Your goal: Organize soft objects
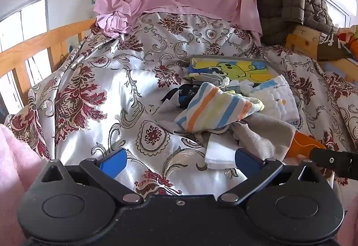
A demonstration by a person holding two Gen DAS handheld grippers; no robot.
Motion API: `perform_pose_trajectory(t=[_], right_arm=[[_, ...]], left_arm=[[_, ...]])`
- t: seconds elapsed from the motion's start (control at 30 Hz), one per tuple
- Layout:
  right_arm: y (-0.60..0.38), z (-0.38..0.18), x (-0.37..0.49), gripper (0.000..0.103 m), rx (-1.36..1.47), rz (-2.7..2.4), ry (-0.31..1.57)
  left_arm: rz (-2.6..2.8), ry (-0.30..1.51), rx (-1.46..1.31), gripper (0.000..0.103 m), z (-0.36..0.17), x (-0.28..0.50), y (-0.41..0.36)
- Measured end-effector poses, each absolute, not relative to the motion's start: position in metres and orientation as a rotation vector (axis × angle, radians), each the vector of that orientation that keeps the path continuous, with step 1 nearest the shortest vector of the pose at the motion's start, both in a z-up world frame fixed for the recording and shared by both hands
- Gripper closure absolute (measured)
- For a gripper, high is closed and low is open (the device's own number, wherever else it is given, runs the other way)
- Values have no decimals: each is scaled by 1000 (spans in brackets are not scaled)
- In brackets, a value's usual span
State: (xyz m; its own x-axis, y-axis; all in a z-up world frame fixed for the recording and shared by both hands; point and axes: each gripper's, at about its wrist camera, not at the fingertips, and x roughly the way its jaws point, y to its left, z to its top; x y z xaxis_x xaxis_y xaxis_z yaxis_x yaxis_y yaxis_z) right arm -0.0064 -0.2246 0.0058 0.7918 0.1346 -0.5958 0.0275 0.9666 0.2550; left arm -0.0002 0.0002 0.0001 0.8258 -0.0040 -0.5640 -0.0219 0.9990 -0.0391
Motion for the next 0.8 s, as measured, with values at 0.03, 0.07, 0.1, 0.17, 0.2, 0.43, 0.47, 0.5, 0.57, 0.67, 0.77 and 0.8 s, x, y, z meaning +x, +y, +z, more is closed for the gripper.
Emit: perform_pose_trajectory(t=[0.03, 0.07, 0.1, 0.17, 0.2, 0.43, 0.47, 0.5, 0.57, 0.67, 0.77, 0.8], right_arm=[[-225, 6, -6, 0, 259, 59, 658], [-225, 6, -6, 0, 259, 58, 656], [-225, 5, -6, 0, 258, 58, 655], [-224, 5, -6, 0, 258, 55, 654], [-224, 5, -6, 0, 258, 54, 653], [-224, 5, -5, 0, 264, 63, 660], [-224, 5, -5, 0, 265, 63, 661], [-224, 5, -5, 0, 266, 63, 661], [-225, 6, -5, 0, 266, 63, 661], [-222, 1, -7, 0, 265, 63, 661], [-222, 3, -5, 0, 267, 63, 662], [-222, 3, -6, 0, 267, 63, 662]], left_arm=[[11, 601, -42, 1, 0, 0, 0], [11, 602, -41, 1, 0, 0, 0], [11, 602, -41, 1, 0, 0, 0], [11, 602, -42, 1, 0, 1, 0], [11, 602, -43, 1, 0, 1, 1], [10, 600, -38, 1, 0, -1, 0], [10, 599, -38, 1, 0, -1, 0], [12, 600, -37, 1, 0, 0, 0], [12, 599, -37, 1, 0, 0, 0], [13, 599, -37, 1, 0, 0, 0], [13, 600, -37, 1, 0, 0, 0], [13, 600, -37, 1, 0, 0, 0]])
